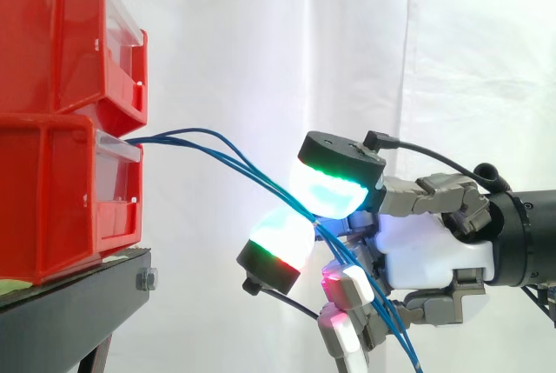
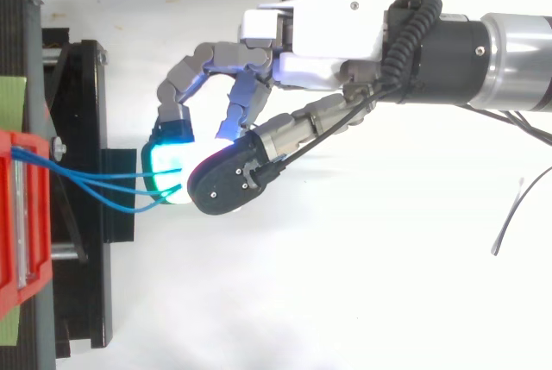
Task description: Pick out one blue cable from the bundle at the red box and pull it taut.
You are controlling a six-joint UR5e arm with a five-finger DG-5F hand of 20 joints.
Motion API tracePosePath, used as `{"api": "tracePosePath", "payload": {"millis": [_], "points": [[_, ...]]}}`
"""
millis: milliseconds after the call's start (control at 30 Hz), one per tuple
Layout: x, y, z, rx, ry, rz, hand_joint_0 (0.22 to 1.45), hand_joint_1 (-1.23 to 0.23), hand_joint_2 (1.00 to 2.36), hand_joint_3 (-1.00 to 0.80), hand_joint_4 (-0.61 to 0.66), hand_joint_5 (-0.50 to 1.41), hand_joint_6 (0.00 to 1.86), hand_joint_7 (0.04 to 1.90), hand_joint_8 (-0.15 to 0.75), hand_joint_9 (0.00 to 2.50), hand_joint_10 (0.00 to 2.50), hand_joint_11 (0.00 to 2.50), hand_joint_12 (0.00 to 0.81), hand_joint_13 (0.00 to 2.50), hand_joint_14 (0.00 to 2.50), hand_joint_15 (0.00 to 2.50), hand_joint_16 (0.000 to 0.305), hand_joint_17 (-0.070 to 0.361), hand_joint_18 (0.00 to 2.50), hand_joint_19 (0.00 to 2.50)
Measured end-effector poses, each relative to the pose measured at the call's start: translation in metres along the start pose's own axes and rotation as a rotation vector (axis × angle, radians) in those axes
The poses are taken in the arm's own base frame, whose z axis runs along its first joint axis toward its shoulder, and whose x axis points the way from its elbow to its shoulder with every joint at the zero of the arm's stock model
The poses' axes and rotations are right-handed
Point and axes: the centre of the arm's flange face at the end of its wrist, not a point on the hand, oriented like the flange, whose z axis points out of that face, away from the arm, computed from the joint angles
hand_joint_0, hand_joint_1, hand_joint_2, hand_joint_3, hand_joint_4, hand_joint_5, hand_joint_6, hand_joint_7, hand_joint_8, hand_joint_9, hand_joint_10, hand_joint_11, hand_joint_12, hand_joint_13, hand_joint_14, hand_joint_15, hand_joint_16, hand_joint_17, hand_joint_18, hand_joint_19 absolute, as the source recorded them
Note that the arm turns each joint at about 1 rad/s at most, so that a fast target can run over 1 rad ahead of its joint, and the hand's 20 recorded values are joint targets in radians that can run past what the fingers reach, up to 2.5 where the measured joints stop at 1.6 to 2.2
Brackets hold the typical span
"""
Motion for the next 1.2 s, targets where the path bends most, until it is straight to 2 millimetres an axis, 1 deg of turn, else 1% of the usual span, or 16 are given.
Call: {"api": "tracePosePath", "payload": {"millis": [67,167,300,367,400,500,533,567,633,700,767,833,867,1000,1200], "points": [[0.0001,0.0,0.0,0.0,0.0,0.0,0.54,-0.56,1.0,-0.5,0.11,-0.13,0.87,0.91,0.341,1.24,0.02,0.61,0.421,1.1,0.02,0.53,0.052,0.117,0.93,0.54],[0.0001,0.0,0.0,0.001,0.0,0.0,0.51,-0.53,1.0,-0.5,0.14,-0.13,0.86,0.87,0.35,1.23,0.02,0.6,0.434,1.1,0.02,0.52,0.055,0.123,0.95,0.52],[0.0,0.0,-0.0001,0.001,0.0,0.0,0.48,-0.58,1.0,-0.5,0.17,-0.13,0.84,0.86,0.355,1.23,0.02,0.58,0.446,1.11,0.02,0.51,0.057,0.128,0.97,0.52],[-0.0005,0.0,-0.0002,0.001,-0.001,0.0,0.48,-0.64,1.0,-0.5,0.18,-0.13,0.83,0.84,0.352,1.22,0.02,0.59,0.441,1.11,0.02,0.51,0.057,0.128,0.97,0.51],[-0.001,0.0,-0.0003,0.001,0.0,0.0,0.48,-0.65,1.0,-0.5,0.18,-0.13,0.83,0.85,0.353,1.22,0.02,0.59,0.441,1.11,0.02,0.52,0.057,0.128,0.97,0.51],[-0.0022,0.0004,-0.0006,0.0,0.004,0.0,0.53,-0.7,1.0,-0.5,0.17,-0.13,0.81,0.85,0.339,1.21,0.02,0.6,0.42,1.1,0.02,0.52,0.054,0.121,0.96,0.53],[-0.0023,0.0008,-0.0007,0.0,0.007,0.0,0.57,-0.72,1.0,-0.5,0.17,-0.13,0.8,0.86,0.333,1.2,0.02,0.6,0.409,1.1,0.02,0.52,0.052,0.117,0.94,0.53],[-0.0022,0.0015,-0.0008,-0.001,0.011,0.0,0.6,-0.72,1.0,-0.5,0.16,-0.13,0.8,0.85,0.319,1.2,0.02,0.61,0.401,1.09,0.02,0.53,0.051,0.114,0.94,0.54],[-0.0016,0.0029,-0.0011,-0.003,0.021,0.0,0.64,-0.72,1.0,-0.5,0.13,-0.14,0.82,0.87,0.321,1.2,0.02,0.61,0.401,1.1,0.02,0.53,0.05,0.113,0.94,0.54],[-0.0015,0.0049,-0.0014,-0.006,0.029,0.0,0.65,-0.73,1.0,-0.47,0.1,-0.14,0.84,0.86,0.32,1.19,0.02,0.61,0.4,1.1,0.02,0.53,0.051,0.114,0.94,0.54],[-0.0018,0.0069,-0.0019,-0.009,0.032,0.0,0.64,-0.74,1.01,-0.37,0.09,-0.15,0.86,0.86,0.316,1.19,0.02,0.62,0.401,1.1,0.02,0.53,0.051,0.114,0.94,0.54],[-0.0023,0.0086,-0.0022,-0.011,0.034,0.0,0.63,-0.74,1.02,-0.31,0.09,-0.15,0.87,0.88,0.319,1.19,0.02,0.62,0.404,1.1,0.02,0.53,0.051,0.114,0.94,0.54],[-0.0024,0.009,-0.0024,-0.011,0.034,0.0,0.63,-0.75,1.02,-0.3,0.08,-0.15,0.89,0.86,0.317,1.19,0.02,0.62,0.404,1.1,0.02,0.53,0.051,0.115,0.94,0.54],[-0.0025,0.0094,-0.0028,-0.008,0.035,0.0,0.64,-0.76,1.02,-0.26,0.06,-0.15,0.9,0.88,0.322,1.18,0.02,0.62,0.402,1.09,0.02,0.53,0.051,0.115,0.94,0.54],[-0.0028,0.0098,-0.003,-0.008,0.036,0.0,0.66,-0.78,1.02,-0.26,0.03,-0.15,0.91,0.89,0.325,1.18,0.02,0.62,0.405,1.09,0.02,0.53,0.051,0.115,0.94,0.53]]}}
